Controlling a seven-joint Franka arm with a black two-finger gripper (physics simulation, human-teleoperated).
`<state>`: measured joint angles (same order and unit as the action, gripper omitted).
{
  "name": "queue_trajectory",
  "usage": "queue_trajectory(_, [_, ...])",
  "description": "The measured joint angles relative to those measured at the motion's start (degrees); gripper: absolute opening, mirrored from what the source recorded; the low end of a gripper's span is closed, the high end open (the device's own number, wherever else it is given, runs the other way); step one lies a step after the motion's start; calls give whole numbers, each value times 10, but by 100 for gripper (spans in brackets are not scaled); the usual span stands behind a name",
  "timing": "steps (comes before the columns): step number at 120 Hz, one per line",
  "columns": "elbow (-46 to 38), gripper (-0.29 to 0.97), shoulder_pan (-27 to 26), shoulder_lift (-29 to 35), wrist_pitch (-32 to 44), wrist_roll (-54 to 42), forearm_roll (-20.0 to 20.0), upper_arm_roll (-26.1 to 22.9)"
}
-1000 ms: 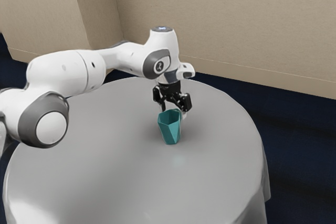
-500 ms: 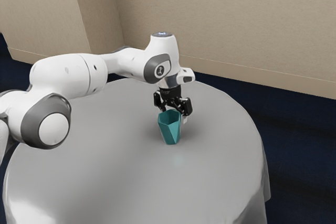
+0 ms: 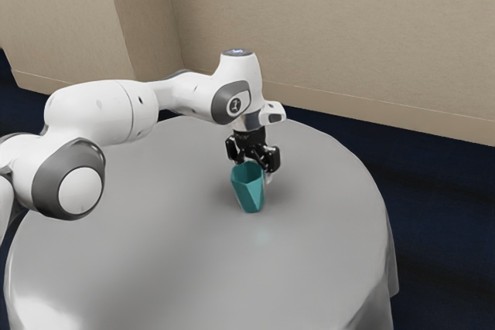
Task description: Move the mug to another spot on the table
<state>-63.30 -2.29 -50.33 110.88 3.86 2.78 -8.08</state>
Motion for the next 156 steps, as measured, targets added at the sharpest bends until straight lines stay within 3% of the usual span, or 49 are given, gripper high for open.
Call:
queue_trajectory(22, [1, 39, 0, 2, 0, -3, 3, 2])
queue_trajectory(156, [-8, 12, -3, 32, -16, -8, 8, 18])
